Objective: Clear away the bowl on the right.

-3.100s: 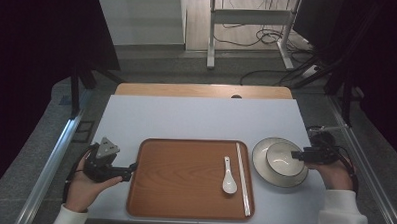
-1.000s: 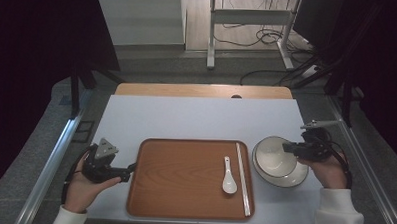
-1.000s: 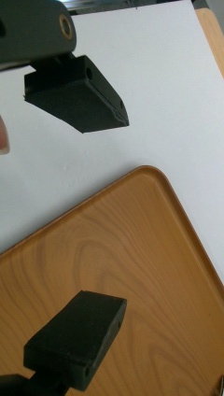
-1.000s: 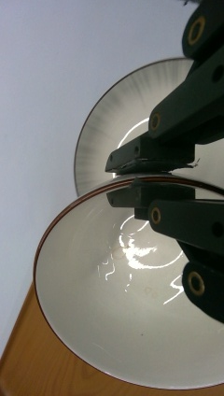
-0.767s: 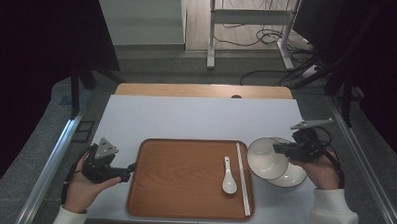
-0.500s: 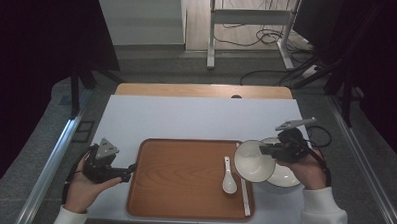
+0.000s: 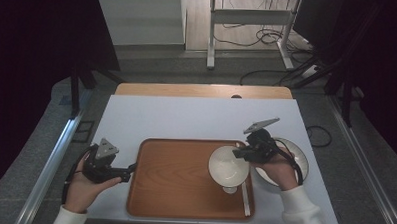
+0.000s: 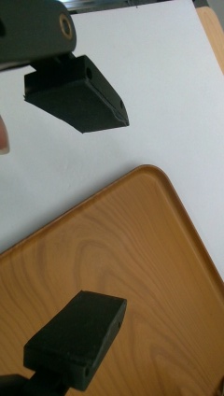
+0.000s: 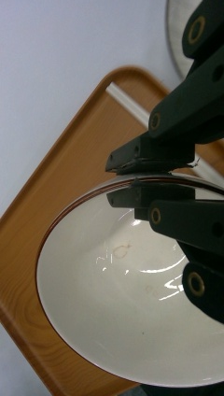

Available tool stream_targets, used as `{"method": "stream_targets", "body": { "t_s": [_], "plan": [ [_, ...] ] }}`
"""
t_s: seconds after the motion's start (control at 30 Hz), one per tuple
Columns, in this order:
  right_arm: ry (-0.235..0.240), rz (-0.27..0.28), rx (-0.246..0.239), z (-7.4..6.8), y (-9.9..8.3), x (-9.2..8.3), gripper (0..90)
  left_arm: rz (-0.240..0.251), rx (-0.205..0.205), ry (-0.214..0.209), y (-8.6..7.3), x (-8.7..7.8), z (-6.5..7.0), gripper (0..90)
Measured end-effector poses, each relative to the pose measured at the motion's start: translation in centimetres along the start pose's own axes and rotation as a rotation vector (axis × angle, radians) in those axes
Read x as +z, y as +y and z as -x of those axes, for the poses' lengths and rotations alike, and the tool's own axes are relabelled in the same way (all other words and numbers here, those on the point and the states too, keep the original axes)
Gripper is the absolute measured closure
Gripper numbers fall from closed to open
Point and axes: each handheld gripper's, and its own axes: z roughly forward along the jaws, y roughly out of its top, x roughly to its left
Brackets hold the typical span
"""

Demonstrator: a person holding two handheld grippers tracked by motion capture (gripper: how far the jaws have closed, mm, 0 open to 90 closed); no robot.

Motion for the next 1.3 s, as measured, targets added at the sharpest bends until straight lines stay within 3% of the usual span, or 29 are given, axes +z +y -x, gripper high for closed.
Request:
{"method": "stream_targets", "body": {
  "t_s": [0.43,0.93,1.07,1.3],
  "plan": [
    [0.033,-0.027,-0.036,-1.8,1.4,2.7,82.0,-0.003,0.003,-0.003,0.0,0.1,0.1,12.3],
    [0.060,-0.121,-0.058,-3.1,1.6,7.1,81.9,-0.006,0.005,-0.002,0.0,0.1,0.0,12.2],
    [0.078,-0.127,-0.035,-2.9,1.4,7.8,82.0,-0.005,0.000,-0.002,-0.1,0.2,0.0,12.2],
    [0.033,-0.146,-0.043,-3.0,1.3,8.2,81.8,-0.011,0.007,-0.003,-0.1,0.2,0.0,12.2]
  ]
}}
